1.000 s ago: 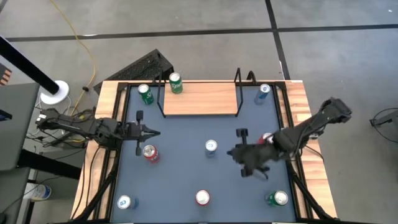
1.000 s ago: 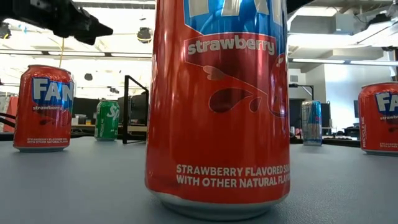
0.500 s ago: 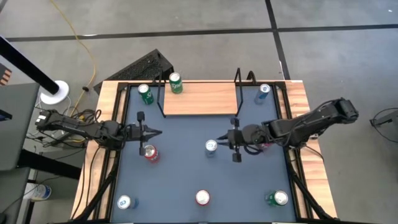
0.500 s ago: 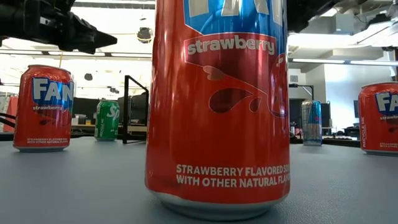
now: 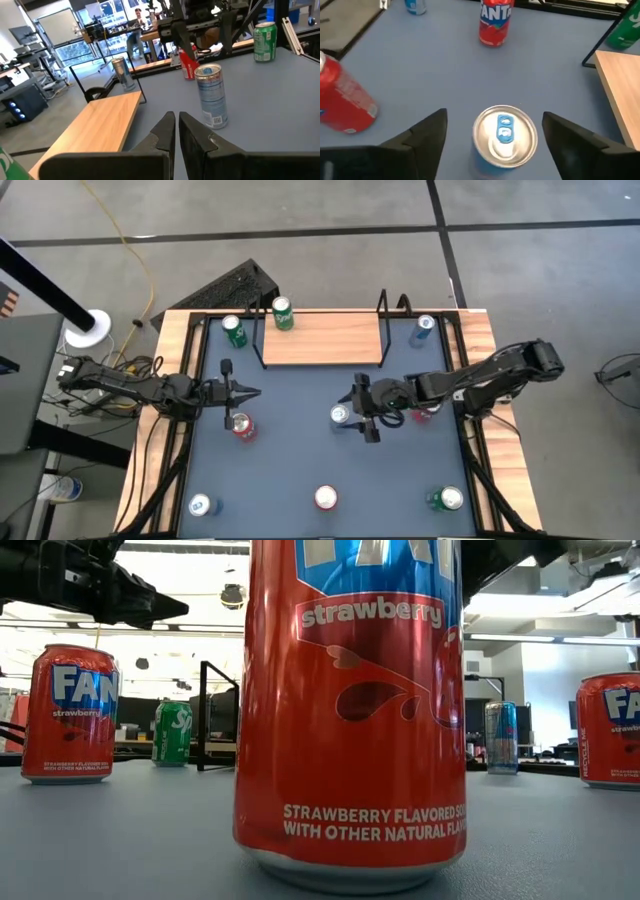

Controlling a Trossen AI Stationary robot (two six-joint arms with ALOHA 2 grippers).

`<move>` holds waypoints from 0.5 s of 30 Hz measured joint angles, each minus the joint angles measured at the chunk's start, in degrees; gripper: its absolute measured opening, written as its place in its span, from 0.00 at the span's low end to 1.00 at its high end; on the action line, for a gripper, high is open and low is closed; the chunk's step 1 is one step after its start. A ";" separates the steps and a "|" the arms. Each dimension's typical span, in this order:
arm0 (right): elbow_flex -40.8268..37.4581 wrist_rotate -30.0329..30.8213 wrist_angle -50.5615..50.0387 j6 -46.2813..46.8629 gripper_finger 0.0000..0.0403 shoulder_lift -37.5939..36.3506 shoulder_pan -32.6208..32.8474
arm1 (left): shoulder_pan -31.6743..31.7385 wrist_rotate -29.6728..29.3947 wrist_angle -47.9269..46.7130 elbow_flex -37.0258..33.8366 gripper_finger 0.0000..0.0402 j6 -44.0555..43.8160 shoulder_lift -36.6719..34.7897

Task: Place canned beverage on shelf
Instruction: Put the middle blue soda can on the shelf

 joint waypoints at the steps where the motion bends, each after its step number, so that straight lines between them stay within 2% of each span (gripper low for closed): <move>1: 0.42 0.00 0.10 -0.33 0.82 0.61 -0.44 | 0.00 0.00 -0.05 0.00 0.04 0.00 0.00; 8: 1.96 -0.28 -0.68 -0.62 0.84 4.30 -1.85 | 0.00 -0.07 -0.60 0.00 0.06 -0.03 0.00; 15: 2.33 -3.10 -1.28 -0.86 0.85 5.73 -1.68 | 0.00 -0.52 -1.13 0.00 0.06 -0.02 0.00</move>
